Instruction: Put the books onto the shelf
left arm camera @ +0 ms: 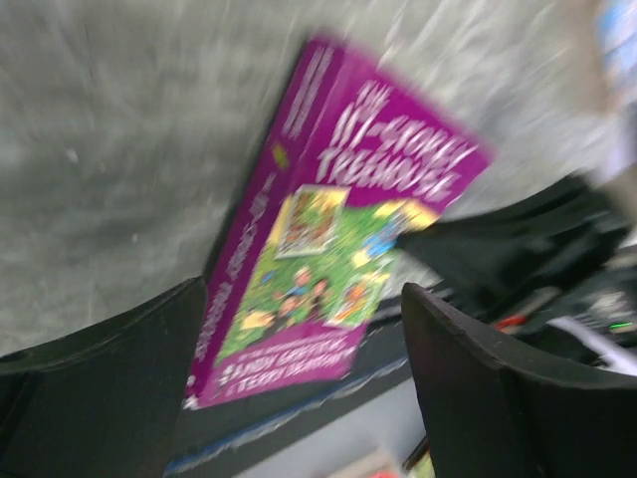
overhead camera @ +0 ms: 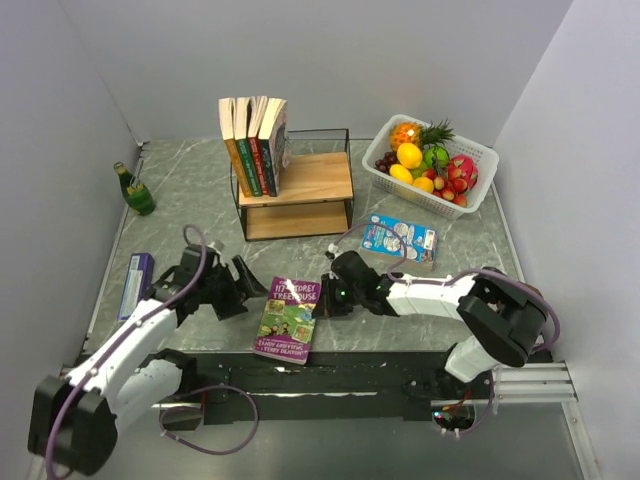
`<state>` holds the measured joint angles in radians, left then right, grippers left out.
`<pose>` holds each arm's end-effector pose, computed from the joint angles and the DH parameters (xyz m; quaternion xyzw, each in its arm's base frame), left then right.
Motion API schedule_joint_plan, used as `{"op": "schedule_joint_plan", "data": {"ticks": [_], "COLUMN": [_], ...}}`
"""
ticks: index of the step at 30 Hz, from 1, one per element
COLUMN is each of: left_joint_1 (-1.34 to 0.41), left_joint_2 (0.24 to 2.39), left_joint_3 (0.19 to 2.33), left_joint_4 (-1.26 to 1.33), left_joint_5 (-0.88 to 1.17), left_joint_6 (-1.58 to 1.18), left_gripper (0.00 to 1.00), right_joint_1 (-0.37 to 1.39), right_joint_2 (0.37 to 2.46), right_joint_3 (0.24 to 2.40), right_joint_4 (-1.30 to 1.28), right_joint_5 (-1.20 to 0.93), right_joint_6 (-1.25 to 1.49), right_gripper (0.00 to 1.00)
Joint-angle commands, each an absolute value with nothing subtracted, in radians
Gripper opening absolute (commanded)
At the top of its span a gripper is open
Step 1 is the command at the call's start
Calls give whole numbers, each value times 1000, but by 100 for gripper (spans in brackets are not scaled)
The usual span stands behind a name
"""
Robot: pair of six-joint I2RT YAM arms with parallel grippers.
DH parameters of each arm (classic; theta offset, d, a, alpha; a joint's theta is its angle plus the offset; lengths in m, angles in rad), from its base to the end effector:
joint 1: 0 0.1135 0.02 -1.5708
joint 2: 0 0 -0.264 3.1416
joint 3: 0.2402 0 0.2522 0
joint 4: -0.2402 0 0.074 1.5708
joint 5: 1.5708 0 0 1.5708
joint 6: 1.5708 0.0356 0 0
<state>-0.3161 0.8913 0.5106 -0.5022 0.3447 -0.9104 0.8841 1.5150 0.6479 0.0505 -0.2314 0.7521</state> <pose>0.1598 -0.0649 0.2005 -0.2163 0.9038 -0.3232 0.1788 0.1737 0.2247 0.1500 -0.1033 0.9187 0.3403 0.1717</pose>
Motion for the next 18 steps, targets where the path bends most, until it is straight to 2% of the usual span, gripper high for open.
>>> {"op": "schedule_joint_plan", "data": {"ticks": [1,9,18], "left_joint_1": [-408,-558,-698], "left_joint_2": [968,1023,1029], "left_joint_3": [529,500,512], "left_joint_4": [-519,-557,-769], "left_joint_5": [305,163,-31], "left_joint_6": [-920,-1060,-1199], "left_gripper": [83,81,80], "right_joint_1": [845,854,841], "right_joint_2": [1568,1627,1680], "right_joint_3": [663,692,675], "right_joint_4": [9,81,150], "right_joint_5": [-268,-402,-505], "right_joint_6": [626,621,617], "right_gripper": [0,0,0]}}
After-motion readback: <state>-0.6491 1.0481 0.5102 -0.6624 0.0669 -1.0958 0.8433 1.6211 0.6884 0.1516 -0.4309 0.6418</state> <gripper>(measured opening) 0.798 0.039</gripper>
